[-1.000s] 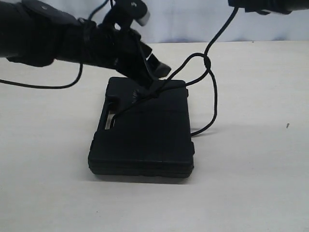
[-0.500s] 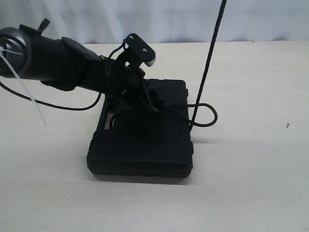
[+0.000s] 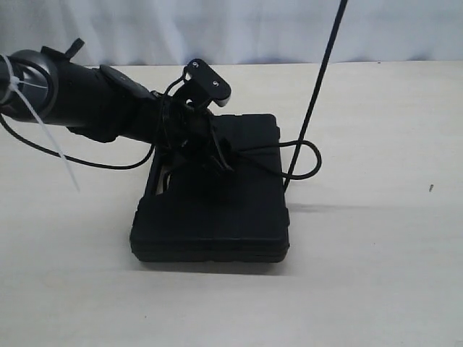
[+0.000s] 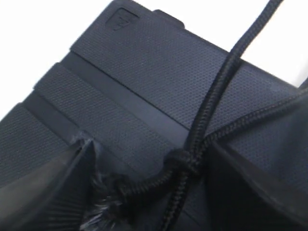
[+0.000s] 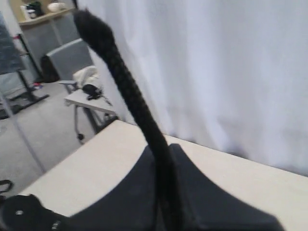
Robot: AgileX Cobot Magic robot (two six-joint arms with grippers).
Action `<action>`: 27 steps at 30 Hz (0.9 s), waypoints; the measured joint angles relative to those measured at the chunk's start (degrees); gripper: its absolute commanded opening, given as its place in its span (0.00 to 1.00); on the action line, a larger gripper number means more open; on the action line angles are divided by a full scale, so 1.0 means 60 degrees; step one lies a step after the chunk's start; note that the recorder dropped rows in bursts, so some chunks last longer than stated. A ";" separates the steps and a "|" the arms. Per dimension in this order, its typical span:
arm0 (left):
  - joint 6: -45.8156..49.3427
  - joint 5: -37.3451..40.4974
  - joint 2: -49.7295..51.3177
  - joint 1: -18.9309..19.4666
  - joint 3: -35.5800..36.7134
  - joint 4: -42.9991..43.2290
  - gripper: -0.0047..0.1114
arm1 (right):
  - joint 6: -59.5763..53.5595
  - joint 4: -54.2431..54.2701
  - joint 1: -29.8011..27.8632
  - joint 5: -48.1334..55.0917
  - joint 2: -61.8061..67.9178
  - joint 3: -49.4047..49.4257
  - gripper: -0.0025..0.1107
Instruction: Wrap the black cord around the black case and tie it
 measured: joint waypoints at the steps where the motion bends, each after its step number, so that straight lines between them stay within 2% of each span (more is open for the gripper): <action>1: 0.0000 -0.0092 0.0000 0.0000 0.0000 0.0000 0.57 | 0.0285 -0.0440 0.0000 -0.0356 -0.0041 0.0000 0.06; 6: 0.0000 -0.0347 0.0000 0.0000 0.0000 0.0000 0.57 | 0.1316 -0.2275 0.0000 -0.1345 -0.0231 0.0000 0.06; 12: 0.0000 -0.0387 -0.0072 0.0000 0.0000 0.0000 0.57 | 0.1740 -0.2838 0.0000 -0.1282 -0.0215 -0.0053 0.06; 16: 0.0000 -0.0410 -0.0754 0.0000 0.0000 0.0000 0.57 | 0.2368 -0.3584 0.0000 -0.1225 -0.0088 -0.0087 0.06; 22: -0.0740 -0.1599 -0.1888 0.0000 0.0000 0.0000 0.57 | 0.3753 -0.5770 0.0000 -0.1230 0.0291 -0.0096 0.06; 24: -0.1359 -0.1612 -0.2196 0.0000 0.0000 0.0000 0.57 | 0.3911 -0.6284 0.0000 -0.1581 0.0760 -0.0096 0.14; 27: -0.1700 -0.1393 -0.2320 0.0000 0.0000 0.0000 0.57 | 0.4240 -0.6428 0.0000 -0.2051 0.1560 -0.0096 0.37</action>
